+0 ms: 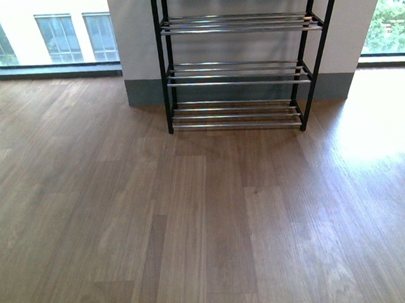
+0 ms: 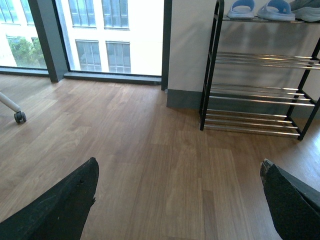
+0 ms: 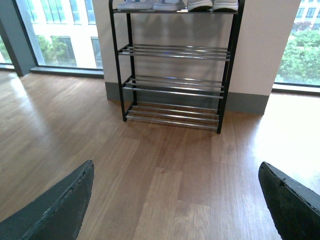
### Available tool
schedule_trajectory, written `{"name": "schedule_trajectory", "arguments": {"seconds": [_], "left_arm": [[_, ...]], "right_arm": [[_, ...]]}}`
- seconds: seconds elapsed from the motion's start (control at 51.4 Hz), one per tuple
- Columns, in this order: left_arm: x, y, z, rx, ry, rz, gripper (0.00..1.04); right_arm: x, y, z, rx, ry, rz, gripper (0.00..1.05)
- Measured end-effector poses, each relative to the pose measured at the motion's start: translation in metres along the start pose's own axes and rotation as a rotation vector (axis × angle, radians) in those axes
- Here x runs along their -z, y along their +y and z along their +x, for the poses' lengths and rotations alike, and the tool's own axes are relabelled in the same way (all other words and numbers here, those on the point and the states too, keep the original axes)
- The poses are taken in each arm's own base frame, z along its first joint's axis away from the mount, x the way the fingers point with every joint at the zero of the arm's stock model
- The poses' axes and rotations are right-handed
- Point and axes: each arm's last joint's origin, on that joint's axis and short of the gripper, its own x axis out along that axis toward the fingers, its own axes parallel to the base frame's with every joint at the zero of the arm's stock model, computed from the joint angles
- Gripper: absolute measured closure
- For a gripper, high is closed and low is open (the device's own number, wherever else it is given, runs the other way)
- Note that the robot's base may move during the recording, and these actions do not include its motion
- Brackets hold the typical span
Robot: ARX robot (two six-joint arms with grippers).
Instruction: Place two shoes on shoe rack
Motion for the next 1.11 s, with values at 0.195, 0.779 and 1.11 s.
{"name": "schedule_trajectory", "arguments": {"seconds": [0.195,0.779,1.11], "left_arm": [[0.0,0.0,0.0,0.0,0.0,0.0,0.09],[0.0,0.0,0.0,0.0,0.0,0.0,0.09],[0.0,0.0,0.0,0.0,0.0,0.0,0.09]], "right_arm": [[0.0001,0.0,0.0,0.0,0.001,0.0,0.09],[-0.0001,0.0,-0.0001,0.0,-0.001,0.0,0.09],[-0.0001,0.0,-0.0001,0.0,-0.001,0.0,0.09]]}}
